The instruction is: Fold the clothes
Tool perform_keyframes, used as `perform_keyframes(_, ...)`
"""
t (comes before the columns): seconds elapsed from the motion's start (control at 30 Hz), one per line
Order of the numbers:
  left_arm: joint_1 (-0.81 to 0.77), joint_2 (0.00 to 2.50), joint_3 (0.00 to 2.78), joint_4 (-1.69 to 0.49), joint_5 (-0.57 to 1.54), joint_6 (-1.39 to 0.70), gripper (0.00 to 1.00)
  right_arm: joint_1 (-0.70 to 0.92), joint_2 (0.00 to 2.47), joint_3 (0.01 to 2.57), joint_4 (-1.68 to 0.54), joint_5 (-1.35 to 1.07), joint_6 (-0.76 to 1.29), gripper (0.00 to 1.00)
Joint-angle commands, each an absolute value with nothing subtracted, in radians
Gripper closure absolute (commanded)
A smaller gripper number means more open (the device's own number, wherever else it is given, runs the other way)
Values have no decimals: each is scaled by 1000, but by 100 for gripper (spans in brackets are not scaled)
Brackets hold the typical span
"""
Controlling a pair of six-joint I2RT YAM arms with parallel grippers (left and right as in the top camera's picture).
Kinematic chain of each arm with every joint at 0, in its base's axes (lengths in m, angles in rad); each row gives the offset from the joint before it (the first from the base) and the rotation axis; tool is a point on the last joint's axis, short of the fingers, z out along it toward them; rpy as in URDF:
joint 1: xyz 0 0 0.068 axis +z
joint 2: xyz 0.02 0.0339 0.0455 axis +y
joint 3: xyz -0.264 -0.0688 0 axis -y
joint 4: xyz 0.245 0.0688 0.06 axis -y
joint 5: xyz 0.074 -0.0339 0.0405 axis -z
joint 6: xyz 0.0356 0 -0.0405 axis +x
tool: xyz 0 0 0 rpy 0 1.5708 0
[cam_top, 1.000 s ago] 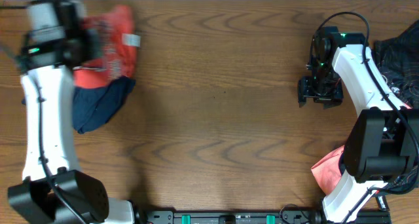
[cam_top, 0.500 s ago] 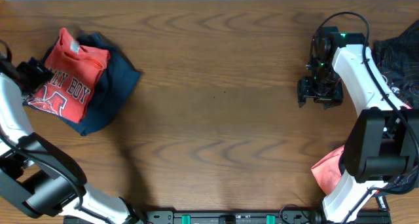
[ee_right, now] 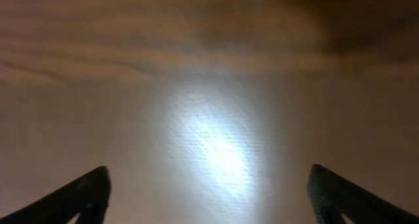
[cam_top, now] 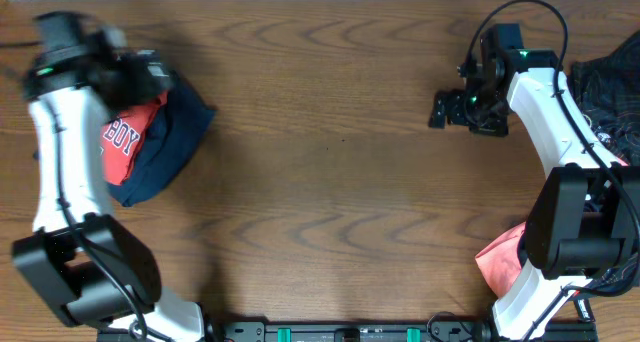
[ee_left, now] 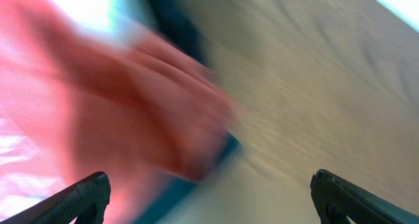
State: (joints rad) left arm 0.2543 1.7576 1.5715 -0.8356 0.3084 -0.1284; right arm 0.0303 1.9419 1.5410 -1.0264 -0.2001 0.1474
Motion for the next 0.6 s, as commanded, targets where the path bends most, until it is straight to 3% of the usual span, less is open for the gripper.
perform_keyframes(0.0,132,1743,1567,-955,256,-82,2,22,1911,1540,-1035,-234,140,1)
perform_keyframes(0.3,-30,1733,1560,-1412,222,-91,2,-54,1803,1543,-1219,-187,104,1)
perform_keyframes(0.57,-84,1395,1312,-1228,133,-176,2,-20,1472,1335,-1068,-126,123,1)
